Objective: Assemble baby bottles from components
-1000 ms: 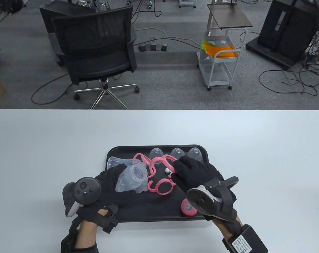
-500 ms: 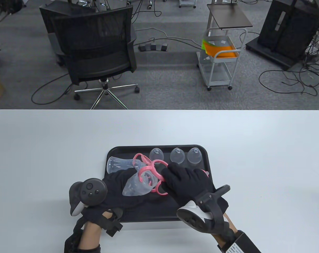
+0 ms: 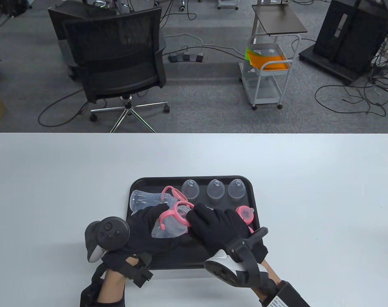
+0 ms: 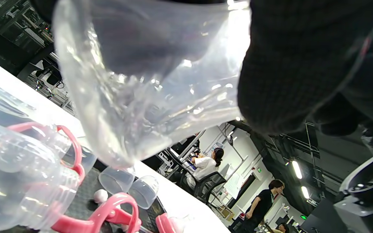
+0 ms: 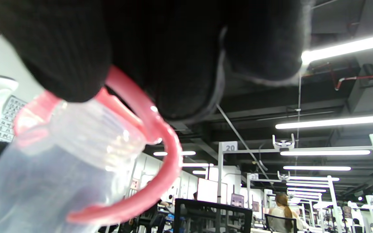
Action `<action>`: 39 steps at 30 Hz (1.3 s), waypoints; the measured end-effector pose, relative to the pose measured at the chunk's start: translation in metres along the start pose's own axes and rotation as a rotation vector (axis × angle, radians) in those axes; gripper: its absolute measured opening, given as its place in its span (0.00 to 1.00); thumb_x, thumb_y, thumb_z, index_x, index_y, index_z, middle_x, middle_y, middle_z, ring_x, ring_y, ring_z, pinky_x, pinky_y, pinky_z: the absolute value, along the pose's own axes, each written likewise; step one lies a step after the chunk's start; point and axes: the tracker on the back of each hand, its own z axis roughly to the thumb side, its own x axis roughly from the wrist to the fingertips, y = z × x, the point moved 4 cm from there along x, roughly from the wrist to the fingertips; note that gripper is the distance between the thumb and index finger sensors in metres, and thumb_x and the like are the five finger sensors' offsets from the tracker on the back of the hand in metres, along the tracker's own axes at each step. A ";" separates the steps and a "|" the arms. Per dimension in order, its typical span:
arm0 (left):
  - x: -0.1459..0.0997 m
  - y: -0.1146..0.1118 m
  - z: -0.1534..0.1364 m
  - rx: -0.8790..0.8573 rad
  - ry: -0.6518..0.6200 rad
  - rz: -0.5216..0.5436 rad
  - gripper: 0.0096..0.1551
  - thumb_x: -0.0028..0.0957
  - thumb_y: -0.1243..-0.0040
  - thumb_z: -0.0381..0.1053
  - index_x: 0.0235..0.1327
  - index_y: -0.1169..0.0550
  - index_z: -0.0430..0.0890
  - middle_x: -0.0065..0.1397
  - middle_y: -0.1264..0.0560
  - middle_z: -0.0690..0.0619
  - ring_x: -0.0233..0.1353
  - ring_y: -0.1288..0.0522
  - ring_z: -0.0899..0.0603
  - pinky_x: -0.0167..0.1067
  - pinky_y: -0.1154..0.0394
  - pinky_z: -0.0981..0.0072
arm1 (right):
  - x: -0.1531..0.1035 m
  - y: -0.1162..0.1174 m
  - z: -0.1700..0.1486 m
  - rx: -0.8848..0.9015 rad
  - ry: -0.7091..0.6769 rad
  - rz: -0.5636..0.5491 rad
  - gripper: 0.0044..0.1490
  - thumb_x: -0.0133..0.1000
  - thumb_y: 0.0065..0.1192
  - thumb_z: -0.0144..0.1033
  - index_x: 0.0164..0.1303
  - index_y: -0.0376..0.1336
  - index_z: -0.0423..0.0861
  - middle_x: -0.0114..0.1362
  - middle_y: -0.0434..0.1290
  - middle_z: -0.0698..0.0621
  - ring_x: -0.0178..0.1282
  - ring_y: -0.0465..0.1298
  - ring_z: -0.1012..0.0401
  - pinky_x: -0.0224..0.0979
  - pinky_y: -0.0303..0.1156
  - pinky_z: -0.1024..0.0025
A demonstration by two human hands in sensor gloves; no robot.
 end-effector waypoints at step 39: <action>-0.003 0.012 -0.014 -0.145 0.029 0.098 0.61 0.30 0.09 0.69 0.76 0.29 0.51 0.75 0.27 0.51 0.74 0.24 0.39 0.75 0.37 0.29 | 0.005 -0.012 -0.037 0.065 0.093 0.022 0.38 0.43 0.71 0.59 0.61 0.73 0.53 0.66 0.78 0.49 0.48 0.88 0.58 0.44 0.88 0.64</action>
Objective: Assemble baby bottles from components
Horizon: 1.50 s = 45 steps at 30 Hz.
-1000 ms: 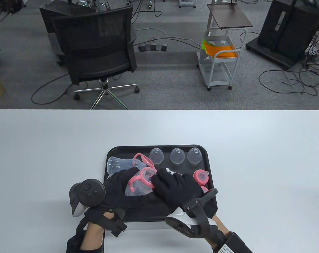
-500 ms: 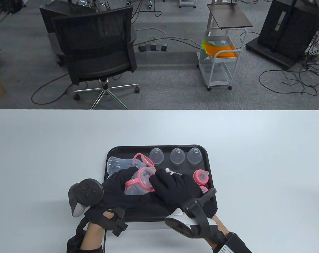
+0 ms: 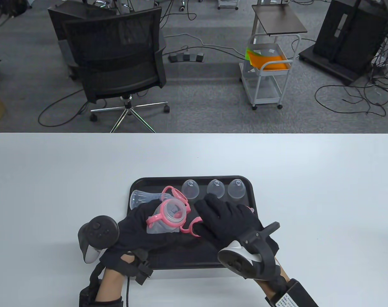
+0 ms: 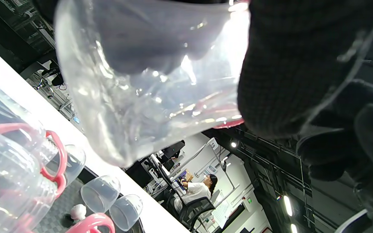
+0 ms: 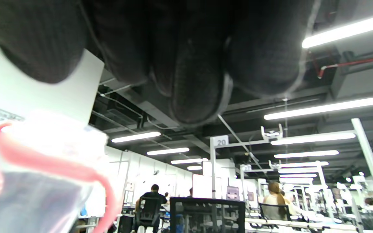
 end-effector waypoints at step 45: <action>0.001 -0.004 -0.008 0.054 0.046 -0.019 0.61 0.32 0.10 0.69 0.77 0.30 0.51 0.75 0.28 0.51 0.75 0.24 0.38 0.75 0.37 0.29 | -0.051 0.109 -0.050 -0.125 0.101 0.641 0.28 0.42 0.77 0.47 0.47 0.80 0.43 0.38 0.89 0.49 0.19 0.90 0.67 0.14 0.89 0.80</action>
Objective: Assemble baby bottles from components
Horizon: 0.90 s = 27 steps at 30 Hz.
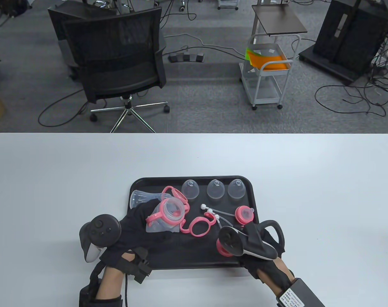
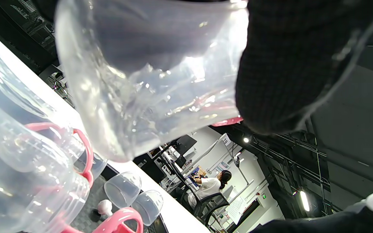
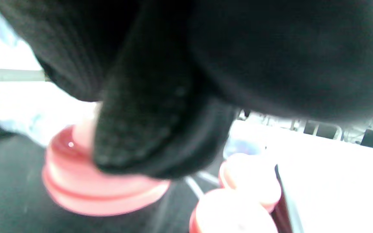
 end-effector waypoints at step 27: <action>0.000 -0.001 -0.014 0.061 0.080 0.007 0.61 0.33 0.10 0.67 0.78 0.32 0.52 0.77 0.29 0.50 0.76 0.26 0.37 0.75 0.39 0.28 | -0.020 -0.148 -0.009 0.297 -0.002 -0.406 0.29 0.43 0.76 0.48 0.50 0.79 0.45 0.41 0.88 0.49 0.24 0.91 0.66 0.19 0.90 0.78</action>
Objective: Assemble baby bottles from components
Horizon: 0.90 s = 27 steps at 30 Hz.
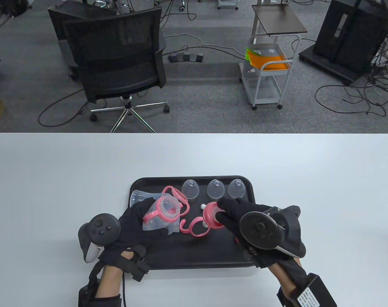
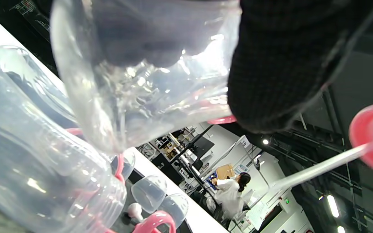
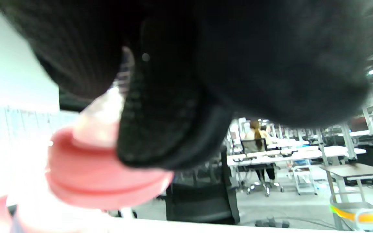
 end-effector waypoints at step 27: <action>0.004 -0.046 0.030 0.291 -0.055 -0.259 0.61 0.33 0.11 0.69 0.78 0.31 0.51 0.76 0.28 0.50 0.75 0.26 0.36 0.75 0.36 0.32 | -0.021 -0.039 0.012 0.074 -0.043 -0.297 0.29 0.44 0.76 0.48 0.52 0.78 0.47 0.44 0.88 0.50 0.28 0.91 0.65 0.23 0.91 0.77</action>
